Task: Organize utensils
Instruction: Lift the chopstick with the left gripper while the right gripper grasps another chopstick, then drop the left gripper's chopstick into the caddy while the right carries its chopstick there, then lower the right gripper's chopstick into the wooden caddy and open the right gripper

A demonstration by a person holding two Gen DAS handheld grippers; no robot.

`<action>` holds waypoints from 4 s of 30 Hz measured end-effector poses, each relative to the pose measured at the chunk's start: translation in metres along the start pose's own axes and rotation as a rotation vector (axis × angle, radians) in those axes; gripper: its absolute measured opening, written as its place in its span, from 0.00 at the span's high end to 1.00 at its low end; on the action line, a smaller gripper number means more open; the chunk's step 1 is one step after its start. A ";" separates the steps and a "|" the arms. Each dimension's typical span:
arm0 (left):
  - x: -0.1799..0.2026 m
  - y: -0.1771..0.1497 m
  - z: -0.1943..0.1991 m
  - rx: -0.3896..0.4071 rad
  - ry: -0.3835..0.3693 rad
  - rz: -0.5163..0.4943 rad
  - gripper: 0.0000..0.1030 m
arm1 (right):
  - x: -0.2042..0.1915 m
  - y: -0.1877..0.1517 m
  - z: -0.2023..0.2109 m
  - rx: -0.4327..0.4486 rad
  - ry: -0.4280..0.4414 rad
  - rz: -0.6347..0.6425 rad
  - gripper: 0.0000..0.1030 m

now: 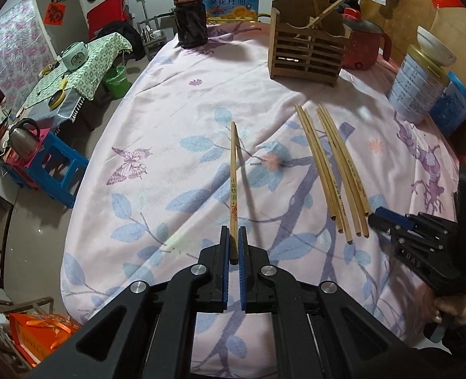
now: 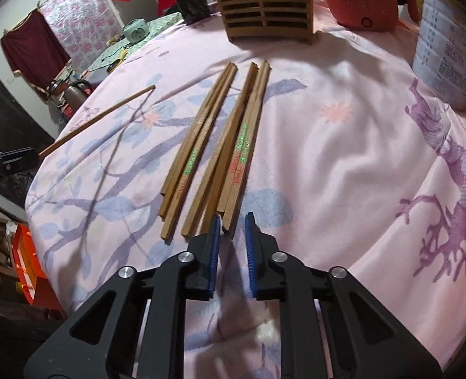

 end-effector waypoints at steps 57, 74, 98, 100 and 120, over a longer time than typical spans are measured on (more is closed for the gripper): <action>0.022 0.186 0.071 0.339 -0.232 -0.137 0.95 | 0.026 0.117 0.203 0.499 -0.288 -0.153 0.94; 0.077 0.382 0.052 0.516 -0.208 -0.138 0.95 | 0.065 0.141 0.204 0.509 -0.303 -0.184 0.94; -0.039 0.193 -0.014 0.220 0.021 0.027 0.17 | 0.071 0.196 0.167 0.497 -0.213 -0.148 0.94; -0.046 0.164 -0.020 0.161 0.017 0.067 0.17 | 0.066 0.199 0.166 0.496 -0.208 -0.139 0.94; -0.077 0.014 -0.019 -0.104 0.116 0.263 0.17 | 0.014 0.362 0.127 0.648 -0.087 0.083 0.94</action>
Point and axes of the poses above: each gripper's, at about its wrist camera, not at the fingertips, and z roughly against the way its jaws point, x to its right, y to its top, the point moved 8 cm from there along -z, roughly the way its jaws point, and after that the axes turned 12 degrees about x, right-handed, at the moved point
